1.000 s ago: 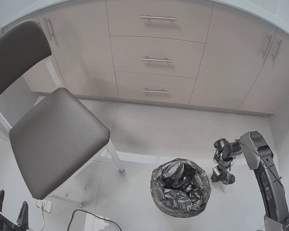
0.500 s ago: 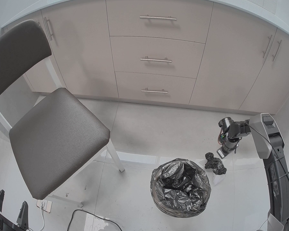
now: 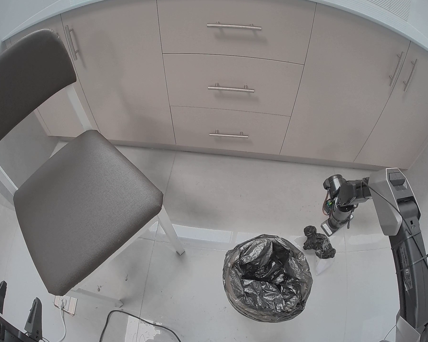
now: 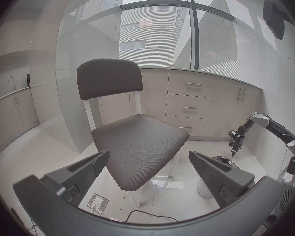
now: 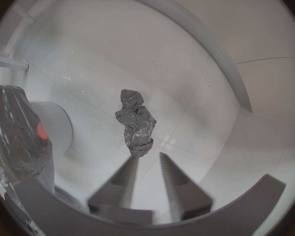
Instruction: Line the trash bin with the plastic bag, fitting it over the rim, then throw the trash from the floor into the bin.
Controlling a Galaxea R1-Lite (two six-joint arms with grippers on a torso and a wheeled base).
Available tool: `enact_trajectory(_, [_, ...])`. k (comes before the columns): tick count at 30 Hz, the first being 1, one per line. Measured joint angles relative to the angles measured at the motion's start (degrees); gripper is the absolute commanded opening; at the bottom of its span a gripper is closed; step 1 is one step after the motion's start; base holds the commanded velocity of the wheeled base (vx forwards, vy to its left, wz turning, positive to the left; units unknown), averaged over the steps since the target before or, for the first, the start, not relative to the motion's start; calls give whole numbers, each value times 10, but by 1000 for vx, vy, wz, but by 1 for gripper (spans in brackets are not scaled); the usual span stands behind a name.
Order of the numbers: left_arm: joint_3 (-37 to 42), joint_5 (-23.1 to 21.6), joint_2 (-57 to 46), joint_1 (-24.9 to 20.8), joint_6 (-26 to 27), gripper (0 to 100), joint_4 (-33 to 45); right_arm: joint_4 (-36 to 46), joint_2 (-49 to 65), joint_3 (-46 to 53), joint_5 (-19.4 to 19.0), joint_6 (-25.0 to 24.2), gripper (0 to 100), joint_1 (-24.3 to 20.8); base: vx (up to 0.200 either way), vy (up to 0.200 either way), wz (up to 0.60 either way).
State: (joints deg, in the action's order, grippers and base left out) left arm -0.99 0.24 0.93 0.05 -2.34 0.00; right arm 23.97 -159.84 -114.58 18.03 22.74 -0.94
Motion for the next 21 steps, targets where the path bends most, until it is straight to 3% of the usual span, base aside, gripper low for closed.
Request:
enact_trajectory(6, [0, 0, 0, 0, 0, 100, 0, -60, -44, 0, 2, -4, 100, 0, 0, 0, 0])
enact_trajectory(21, [0, 0, 0, 0, 0, 100, 0, -119, -118, 0, 4, -7, 100, -4, 0, 0, 0])
